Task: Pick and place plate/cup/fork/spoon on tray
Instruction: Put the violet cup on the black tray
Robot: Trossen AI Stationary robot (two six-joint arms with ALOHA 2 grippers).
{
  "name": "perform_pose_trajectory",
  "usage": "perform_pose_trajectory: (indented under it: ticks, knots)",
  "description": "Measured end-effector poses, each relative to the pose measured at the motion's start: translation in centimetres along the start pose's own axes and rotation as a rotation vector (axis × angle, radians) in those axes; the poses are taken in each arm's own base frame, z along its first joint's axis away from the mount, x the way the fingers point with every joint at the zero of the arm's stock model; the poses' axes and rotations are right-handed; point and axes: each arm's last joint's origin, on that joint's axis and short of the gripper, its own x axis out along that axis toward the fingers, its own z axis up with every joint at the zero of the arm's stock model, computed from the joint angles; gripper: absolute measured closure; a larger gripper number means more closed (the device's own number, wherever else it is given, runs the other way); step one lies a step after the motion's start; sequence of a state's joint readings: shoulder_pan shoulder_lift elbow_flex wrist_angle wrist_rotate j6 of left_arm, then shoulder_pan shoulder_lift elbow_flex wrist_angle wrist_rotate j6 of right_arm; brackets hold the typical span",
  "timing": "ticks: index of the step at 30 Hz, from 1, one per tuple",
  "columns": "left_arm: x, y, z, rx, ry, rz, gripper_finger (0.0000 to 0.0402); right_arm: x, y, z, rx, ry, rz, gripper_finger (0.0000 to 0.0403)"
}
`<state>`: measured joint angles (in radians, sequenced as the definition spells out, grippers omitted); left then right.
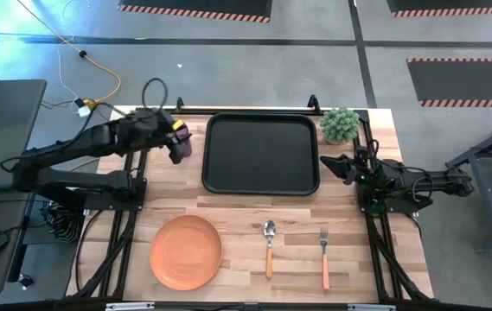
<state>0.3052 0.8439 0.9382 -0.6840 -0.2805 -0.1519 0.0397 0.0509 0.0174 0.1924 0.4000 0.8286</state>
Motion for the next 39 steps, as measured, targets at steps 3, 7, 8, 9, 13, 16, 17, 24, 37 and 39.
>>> perform_pose_trajectory:
  ticks: [3, 7, 8, 9, 13, 16, 17, 24, 37, 39]
  knots:
    - [1.2, 0.4, -0.5, -0.05, 0.102, -0.009, 0.0252, 0.0, 0.0, 0.1, 0.004, -0.012, 0.0, 0.03]
    - [2.5, 0.9, -0.7, -0.097, 0.176, 0.02, 0.0252, 0.0, 0.0, 0.1, 0.002, -0.016, -0.003, 0.03]
    - [2.8, 1.1, -0.7, -0.11, 0.186, 0.029, 0.0252, 0.0, 0.0, 0.1, 0.002, -0.015, -0.003, 0.03]
    - [3.1, 1.2, -0.8, -0.127, 0.196, 0.039, 0.0252, 0.0, 0.0, 0.1, 0.002, -0.015, -0.003, 0.03]
    - [3.9, 2.1, -0.9, -0.234, 0.237, 0.064, 0.0252, 0.0, 0.0, 0.1, 0.002, -0.015, -0.003, 0.03]
    - [4.3, 2.7, -1.0, -0.31, 0.269, 0.034, 0.0253, 0.0, 0.0, 0.1, 0.002, -0.015, -0.003, 0.03]
    - [4.3, 2.9, -1.0, -0.326, 0.285, 0.024, 0.0254, 0.0, 0.0, 0.1, 0.002, -0.015, -0.003, 0.03]
    - [3.9, 4.5, 0.2, -0.382, 0.392, 0.079, 0.0271, 0.0, 0.0, 0.1, 0.002, -0.013, -0.001, 0.03]
    - [5.8, 5.1, 0.7, -0.31, 0.555, 0.101, 0.027, 0.0, 0.0, 0.1, 0.001, -0.013, -0.002, 0.03]
    - [6.3, 5.0, 0.5, -0.308, 0.583, 0.103, 0.027, 0.0, 0.0, 0.1, 0.001, -0.012, -0.002, 0.03]
